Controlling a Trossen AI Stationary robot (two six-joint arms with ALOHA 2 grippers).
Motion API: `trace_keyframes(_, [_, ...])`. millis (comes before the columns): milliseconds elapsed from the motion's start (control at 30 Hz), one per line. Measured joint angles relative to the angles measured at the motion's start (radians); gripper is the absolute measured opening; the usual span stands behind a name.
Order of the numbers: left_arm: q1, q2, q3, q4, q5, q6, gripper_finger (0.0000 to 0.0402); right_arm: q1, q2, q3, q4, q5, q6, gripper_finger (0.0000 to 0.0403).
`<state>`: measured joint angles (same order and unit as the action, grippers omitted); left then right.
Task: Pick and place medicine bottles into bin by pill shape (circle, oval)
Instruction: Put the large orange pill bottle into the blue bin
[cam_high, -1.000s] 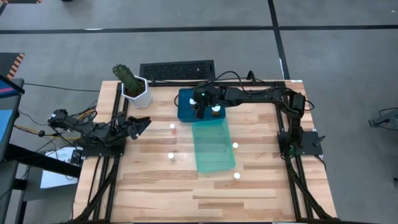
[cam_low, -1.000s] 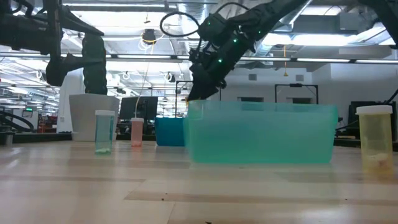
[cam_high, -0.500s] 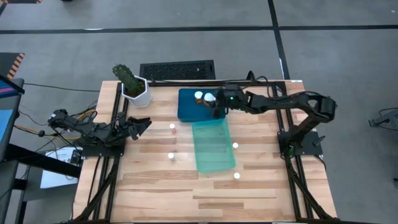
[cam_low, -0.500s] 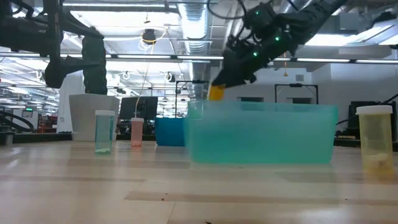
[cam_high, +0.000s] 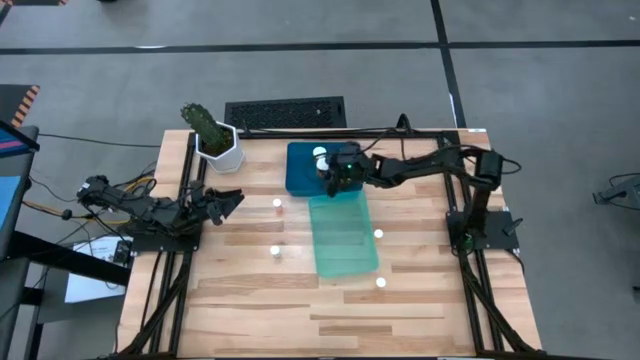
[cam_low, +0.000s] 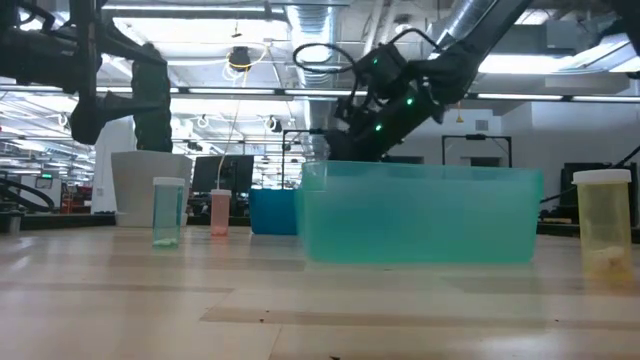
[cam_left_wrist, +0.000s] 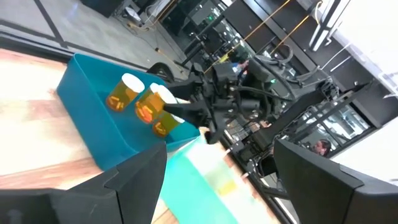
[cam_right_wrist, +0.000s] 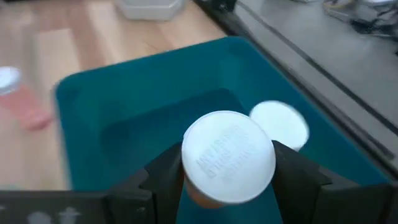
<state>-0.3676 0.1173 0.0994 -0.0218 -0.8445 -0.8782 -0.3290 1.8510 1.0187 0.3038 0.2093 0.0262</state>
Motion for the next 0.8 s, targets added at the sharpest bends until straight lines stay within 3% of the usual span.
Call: trace_keyframes(800, [0.000, 0.000, 0.000, -0.033, -0.001, -0.025, 0.0289, 0.001, 0.094, 0.002, 0.039, 0.029, 0.027, 0.0225])
